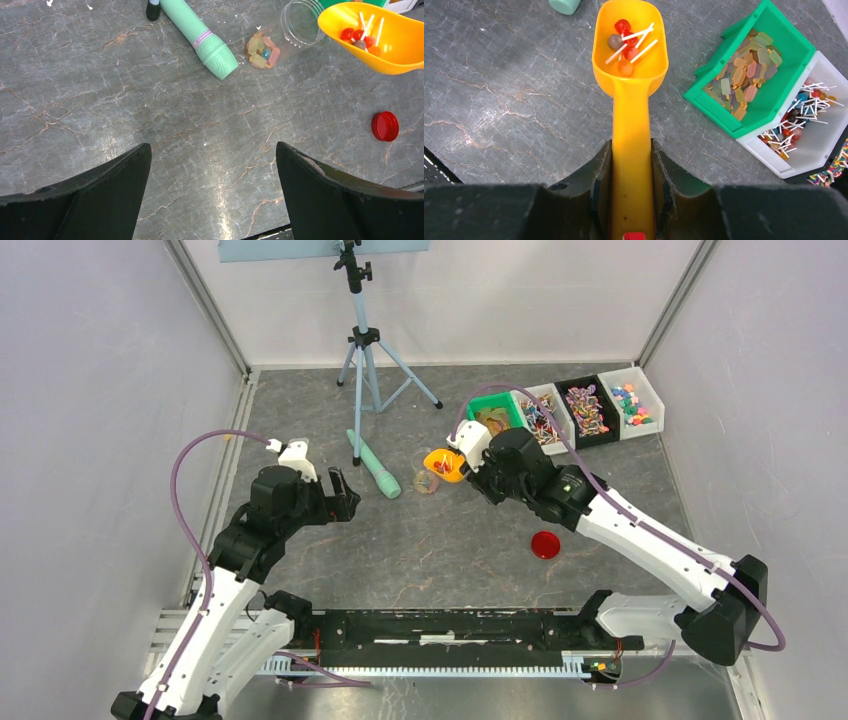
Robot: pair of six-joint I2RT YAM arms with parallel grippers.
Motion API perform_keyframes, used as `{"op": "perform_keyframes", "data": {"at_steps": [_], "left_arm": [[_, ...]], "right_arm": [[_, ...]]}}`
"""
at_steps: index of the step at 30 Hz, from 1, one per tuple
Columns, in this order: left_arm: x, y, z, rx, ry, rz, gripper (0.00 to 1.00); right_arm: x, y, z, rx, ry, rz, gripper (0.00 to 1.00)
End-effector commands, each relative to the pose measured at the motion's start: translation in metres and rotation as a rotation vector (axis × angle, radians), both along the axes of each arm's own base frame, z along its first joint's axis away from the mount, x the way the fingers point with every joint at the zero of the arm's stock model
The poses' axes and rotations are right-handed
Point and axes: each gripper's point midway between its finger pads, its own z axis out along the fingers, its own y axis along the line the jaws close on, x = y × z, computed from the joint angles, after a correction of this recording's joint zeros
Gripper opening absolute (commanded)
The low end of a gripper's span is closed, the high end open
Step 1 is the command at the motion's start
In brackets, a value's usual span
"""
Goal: Pack the candies
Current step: Place the fake candies in the packing bottle.
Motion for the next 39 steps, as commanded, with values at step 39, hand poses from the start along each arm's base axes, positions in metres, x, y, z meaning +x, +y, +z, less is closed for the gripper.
{"op": "perform_keyframes", "data": {"at_steps": [39], "left_arm": [[0.0023,0.0018,0.0119,0.034,-0.071,-0.029,1.0]], "right_arm": [[0.0151,0.0095,0.031,-0.11,0.069,-0.023,0.0]]}}
